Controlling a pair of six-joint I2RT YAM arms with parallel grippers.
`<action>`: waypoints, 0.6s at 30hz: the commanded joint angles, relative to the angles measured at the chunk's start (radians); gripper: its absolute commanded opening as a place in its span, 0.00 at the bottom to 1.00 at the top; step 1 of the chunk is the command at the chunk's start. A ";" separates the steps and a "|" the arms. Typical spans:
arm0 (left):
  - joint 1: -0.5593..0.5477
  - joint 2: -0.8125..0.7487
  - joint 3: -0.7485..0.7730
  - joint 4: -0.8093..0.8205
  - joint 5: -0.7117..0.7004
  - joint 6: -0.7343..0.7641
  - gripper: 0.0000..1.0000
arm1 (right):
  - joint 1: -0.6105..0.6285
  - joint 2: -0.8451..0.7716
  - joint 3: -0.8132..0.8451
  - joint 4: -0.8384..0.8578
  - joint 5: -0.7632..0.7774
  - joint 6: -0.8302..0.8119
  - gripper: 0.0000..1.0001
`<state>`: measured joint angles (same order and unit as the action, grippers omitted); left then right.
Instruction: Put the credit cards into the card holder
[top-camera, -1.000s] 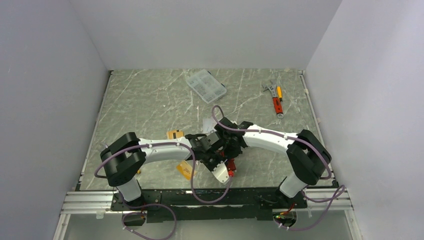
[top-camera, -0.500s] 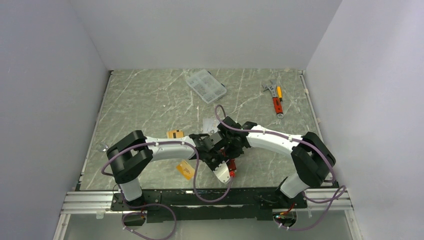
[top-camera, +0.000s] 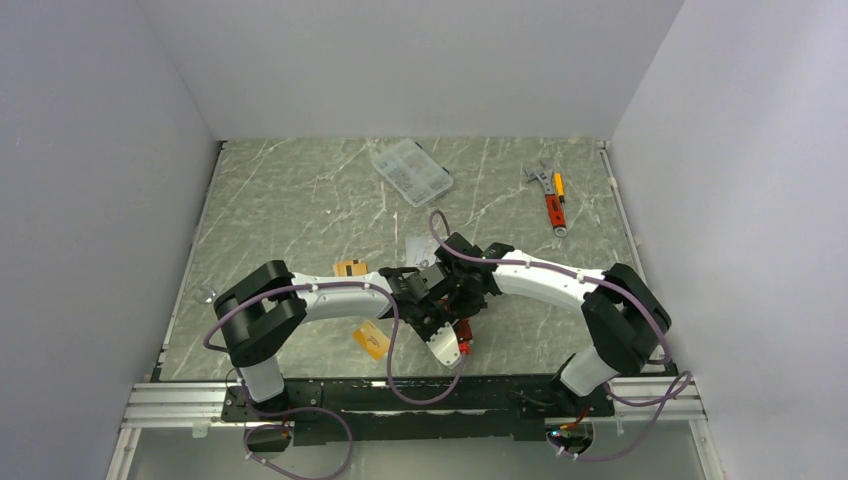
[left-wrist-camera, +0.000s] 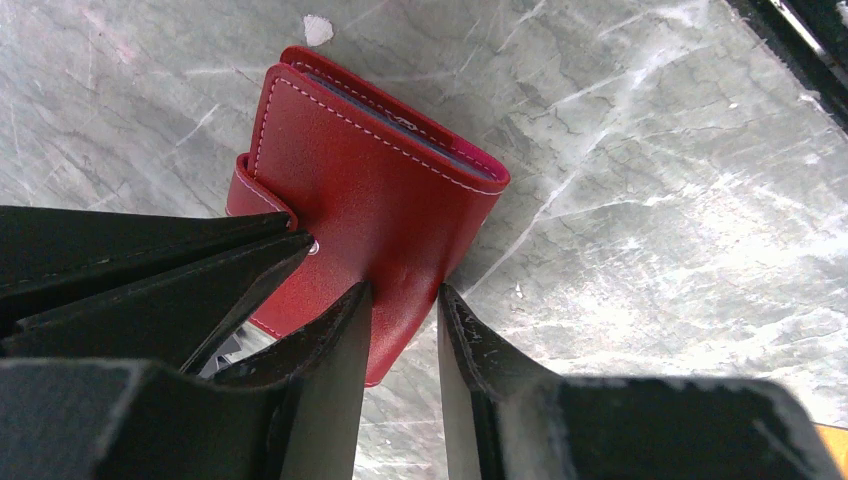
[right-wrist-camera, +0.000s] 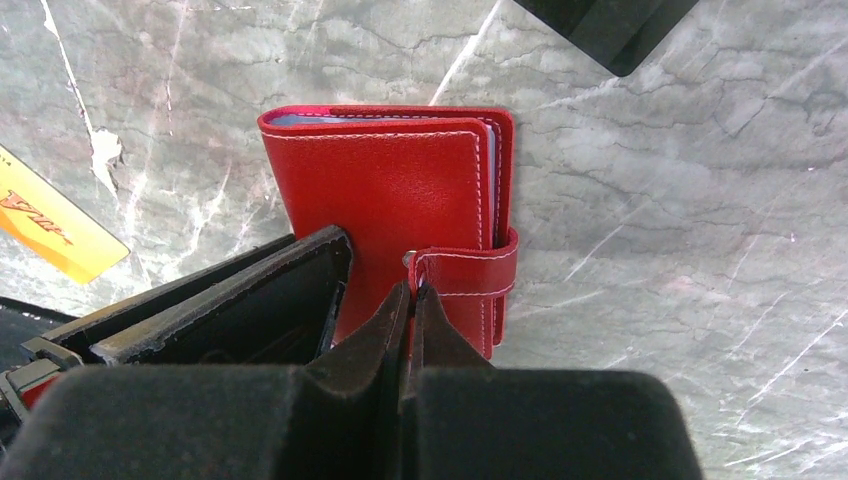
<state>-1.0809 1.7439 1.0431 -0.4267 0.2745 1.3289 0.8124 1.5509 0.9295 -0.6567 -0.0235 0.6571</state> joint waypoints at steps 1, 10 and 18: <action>0.010 0.014 0.015 0.004 0.003 0.014 0.35 | 0.015 0.013 0.027 0.007 -0.059 -0.013 0.00; 0.010 0.013 0.010 -0.002 -0.003 0.018 0.34 | 0.009 0.019 0.035 0.027 -0.092 -0.016 0.00; 0.010 0.009 0.005 0.001 -0.006 0.018 0.34 | -0.024 0.002 0.048 0.030 -0.083 -0.017 0.00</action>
<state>-1.0805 1.7439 1.0431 -0.4301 0.2745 1.3460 0.7994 1.5654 0.9360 -0.6567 -0.0616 0.6350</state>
